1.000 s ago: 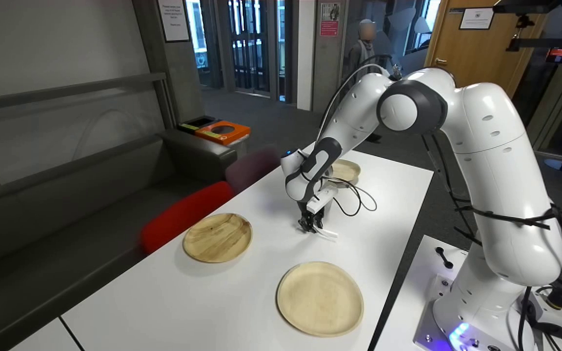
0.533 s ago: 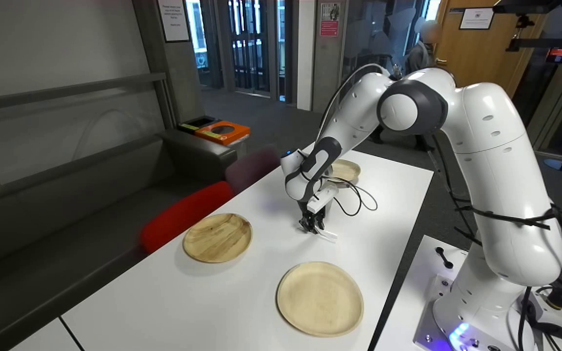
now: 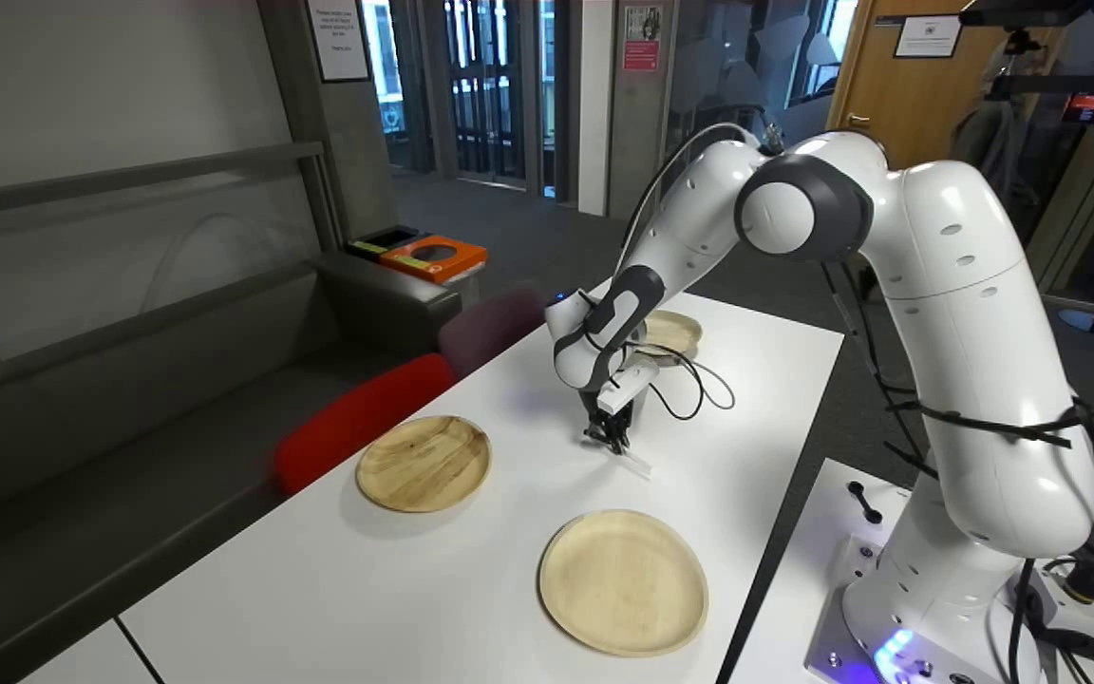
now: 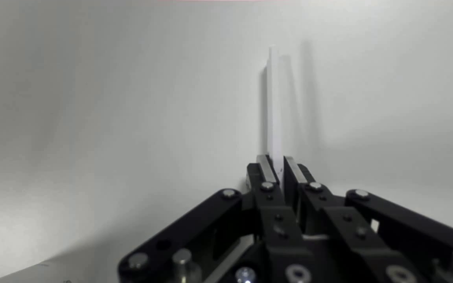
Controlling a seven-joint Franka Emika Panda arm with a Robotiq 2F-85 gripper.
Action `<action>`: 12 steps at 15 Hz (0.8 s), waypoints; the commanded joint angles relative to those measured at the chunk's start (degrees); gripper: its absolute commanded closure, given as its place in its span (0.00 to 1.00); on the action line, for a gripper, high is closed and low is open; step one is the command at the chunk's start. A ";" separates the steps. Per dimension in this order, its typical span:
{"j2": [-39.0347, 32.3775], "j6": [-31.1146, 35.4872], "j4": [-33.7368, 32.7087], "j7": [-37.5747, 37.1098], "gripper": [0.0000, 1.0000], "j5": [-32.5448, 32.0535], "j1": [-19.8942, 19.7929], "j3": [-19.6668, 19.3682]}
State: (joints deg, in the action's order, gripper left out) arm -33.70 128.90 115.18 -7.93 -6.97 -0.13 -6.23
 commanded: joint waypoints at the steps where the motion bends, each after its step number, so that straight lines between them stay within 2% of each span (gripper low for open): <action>1: 0.53 -1.73 -0.27 1.88 0.58 1.28 -1.28 0.89; 8: 0.44 -2.13 -0.44 1.90 0.05 1.23 -1.33 0.84; 9: 0.39 -2.09 -0.44 1.90 0.03 1.20 -1.32 0.83; 11: 0.42 -1.99 -0.37 1.92 0.38 1.19 -1.33 0.84; 12: 0.42 -2.02 -0.40 1.94 0.39 1.19 -1.33 0.84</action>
State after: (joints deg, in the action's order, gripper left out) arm -33.92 128.35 115.09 -7.93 -6.97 -0.16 -6.23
